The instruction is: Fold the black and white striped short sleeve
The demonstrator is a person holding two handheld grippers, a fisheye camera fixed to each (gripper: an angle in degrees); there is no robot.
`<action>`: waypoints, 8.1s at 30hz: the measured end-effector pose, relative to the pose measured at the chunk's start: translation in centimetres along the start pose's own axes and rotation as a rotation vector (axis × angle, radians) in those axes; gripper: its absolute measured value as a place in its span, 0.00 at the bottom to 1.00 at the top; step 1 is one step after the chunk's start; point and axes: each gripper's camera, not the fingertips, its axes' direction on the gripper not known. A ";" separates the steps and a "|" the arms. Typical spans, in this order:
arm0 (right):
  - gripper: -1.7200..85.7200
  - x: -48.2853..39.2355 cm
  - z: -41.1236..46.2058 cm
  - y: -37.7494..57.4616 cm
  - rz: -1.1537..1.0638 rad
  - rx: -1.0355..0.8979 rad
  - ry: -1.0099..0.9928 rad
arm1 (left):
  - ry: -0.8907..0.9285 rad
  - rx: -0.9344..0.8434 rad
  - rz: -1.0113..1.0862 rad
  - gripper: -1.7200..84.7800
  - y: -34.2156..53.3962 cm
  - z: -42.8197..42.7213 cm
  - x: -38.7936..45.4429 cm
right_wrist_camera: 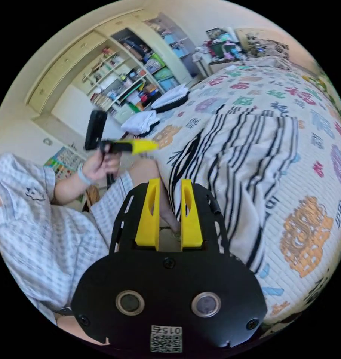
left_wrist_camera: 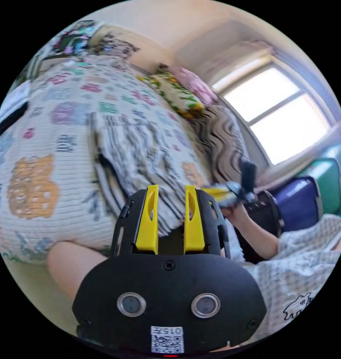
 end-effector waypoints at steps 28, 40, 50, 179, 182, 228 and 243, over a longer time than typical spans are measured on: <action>0.03 -11.2 -2.2 9.8 0.271 0.213 0.416 | 0.515 0.012 -0.172 0.02 -7.3 6.9 -4.9; 0.02 -23.9 -9.9 18.7 0.165 0.449 0.670 | 0.267 -0.009 0.124 0.05 0.0 3.5 10.0; 0.02 -27.3 -8.5 26.4 0.179 0.441 0.588 | -0.261 -0.079 0.670 0.14 17.5 14.9 27.7; 0.05 23.8 -15.1 4.1 0.706 -0.413 0.238 | -0.314 -0.864 0.112 0.08 -4.9 34.6 -4.8; 0.08 22.9 -18.4 2.0 0.656 -0.291 0.319 | -0.367 -0.645 0.103 0.10 -7.5 31.4 -3.6; 0.08 42.0 -25.7 -6.6 0.872 -0.127 0.328 | -0.259 -0.383 -0.300 0.08 -28.6 32.1 -19.7; 0.03 34.3 -10.5 4.1 0.853 -0.400 -0.024 | -0.342 -0.731 -0.232 0.03 -13.2 31.1 -16.2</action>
